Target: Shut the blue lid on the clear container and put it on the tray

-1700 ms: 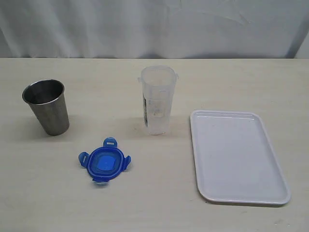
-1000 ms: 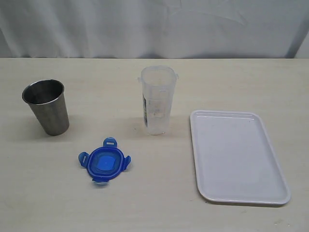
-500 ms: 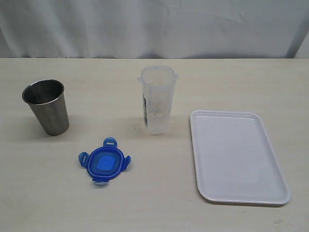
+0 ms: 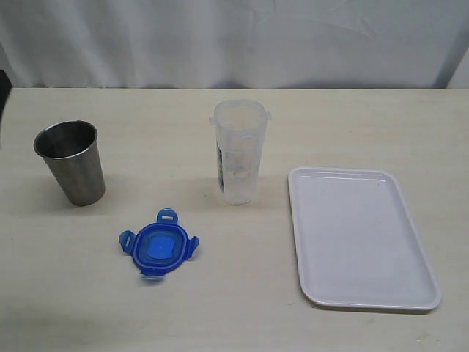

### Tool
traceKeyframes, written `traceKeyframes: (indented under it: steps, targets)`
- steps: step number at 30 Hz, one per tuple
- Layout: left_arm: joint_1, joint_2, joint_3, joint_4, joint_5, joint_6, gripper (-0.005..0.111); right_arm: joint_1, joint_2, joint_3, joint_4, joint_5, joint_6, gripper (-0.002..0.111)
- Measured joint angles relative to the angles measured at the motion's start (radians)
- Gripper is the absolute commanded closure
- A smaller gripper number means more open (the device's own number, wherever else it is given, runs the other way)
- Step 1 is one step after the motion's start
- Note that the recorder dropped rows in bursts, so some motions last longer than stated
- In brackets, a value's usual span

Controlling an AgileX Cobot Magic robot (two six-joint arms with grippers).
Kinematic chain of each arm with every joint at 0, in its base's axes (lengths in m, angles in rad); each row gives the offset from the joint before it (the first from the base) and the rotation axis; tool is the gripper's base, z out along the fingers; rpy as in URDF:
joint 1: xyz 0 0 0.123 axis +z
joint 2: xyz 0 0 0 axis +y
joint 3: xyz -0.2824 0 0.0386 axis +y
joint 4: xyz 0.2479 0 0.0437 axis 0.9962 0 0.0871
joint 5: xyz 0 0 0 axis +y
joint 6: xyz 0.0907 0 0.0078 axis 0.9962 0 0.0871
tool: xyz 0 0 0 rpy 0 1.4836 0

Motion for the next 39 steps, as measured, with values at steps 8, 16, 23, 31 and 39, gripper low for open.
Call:
traceKeyframes:
  steps: [8, 16, 23, 31, 39]
  targets:
    - [0.000, 0.343, 0.000, 0.019, -0.180, 0.005, 0.005, 0.000, 0.000, 0.000, 0.000, 0.000, 0.000, 0.104]
    - [0.000, 0.529, -0.002, 0.075, -0.218, 0.060, 0.005, 0.000, 0.000, 0.000, 0.000, 0.000, 0.000, 0.104]
    - [0.000, 0.676, -0.004, 0.075, -0.300, 0.104, 0.005, 0.000, 0.000, 0.000, 0.000, 0.000, 0.000, 0.104]
    - [0.000, 0.783, -0.008, 0.019, -0.394, 0.154, 0.005, 0.000, 0.000, 0.000, 0.000, 0.000, 0.000, 0.104]
    - [0.000, 0.899, -0.088, 0.017, -0.397, 0.158, 0.005, 0.000, 0.000, 0.000, 0.000, 0.000, 0.000, 0.104]
